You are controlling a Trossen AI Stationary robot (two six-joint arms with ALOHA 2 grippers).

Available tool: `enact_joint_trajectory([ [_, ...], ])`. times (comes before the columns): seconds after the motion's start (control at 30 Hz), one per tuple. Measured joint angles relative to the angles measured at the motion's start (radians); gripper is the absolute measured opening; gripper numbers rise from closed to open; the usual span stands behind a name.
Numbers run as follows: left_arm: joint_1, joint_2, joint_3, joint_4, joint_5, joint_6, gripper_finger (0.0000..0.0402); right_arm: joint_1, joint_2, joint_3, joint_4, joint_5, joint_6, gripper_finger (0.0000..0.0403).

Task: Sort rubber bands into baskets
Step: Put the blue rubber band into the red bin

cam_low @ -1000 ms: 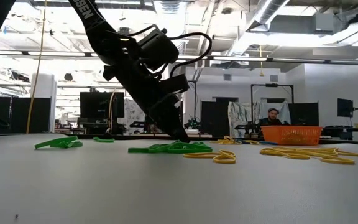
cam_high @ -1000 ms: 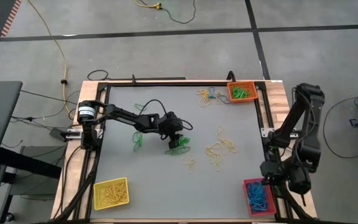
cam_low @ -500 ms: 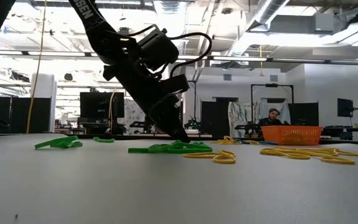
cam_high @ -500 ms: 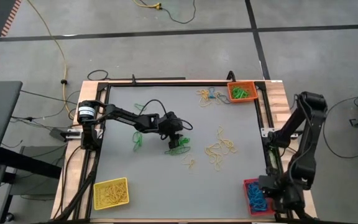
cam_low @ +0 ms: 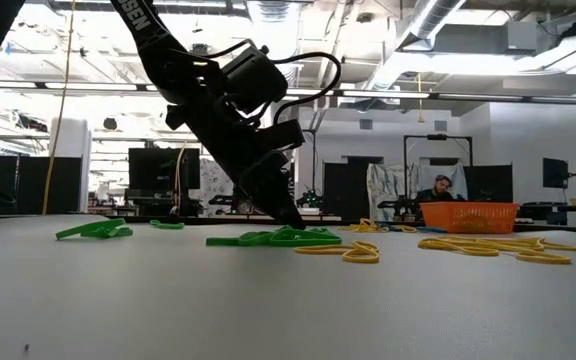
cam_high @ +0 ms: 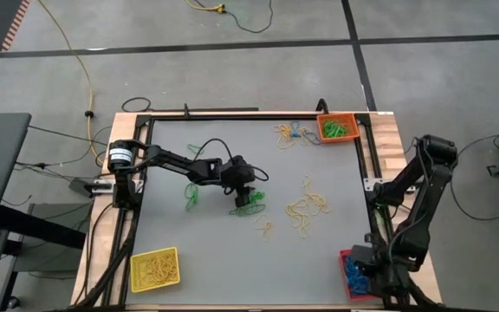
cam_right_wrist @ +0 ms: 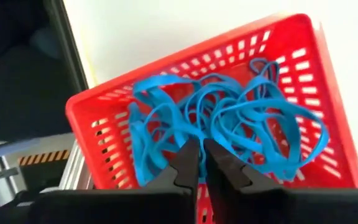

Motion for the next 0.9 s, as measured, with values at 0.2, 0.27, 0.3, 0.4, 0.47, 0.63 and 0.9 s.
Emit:
enact_joint_trajectory([
  [0.2,0.0,0.0,0.0,0.0,0.0,0.0,0.0163,-0.005,-0.003,0.0,-0.016,0.044,0.002,0.0053],
  [0.27,0.0,0.0,0.0,0.0,0.0,0.0,0.0163,-0.006,-0.003,0.0,-0.015,0.057,0.002,0.0054],
  [0.3,0.0,0.0,0.0,0.0,0.0,0.0,0.0163,-0.008,-0.003,0.0,-0.013,0.06,0.003,0.0054],
  [0.4,0.0,0.0,0.0,0.0,0.0,0.0,0.0163,-0.019,-0.003,0.0,0.01,0.06,0.002,0.0055],
  [0.47,0.0,0.0,0.0,0.0,0.0,0.0,0.0163,-0.023,-0.003,0.0,0.025,0.06,0.002,0.0055],
  [0.63,0.0,0.0,0.0,0.0,0.0,0.0,0.0163,-0.038,-0.003,0.0,0.055,0.06,0.002,0.0056],
  [0.9,0.0,0.0,0.0,0.0,0.0,0.0,0.0163,-0.038,-0.003,0.0,0.06,0.061,0.002,0.0056],
])
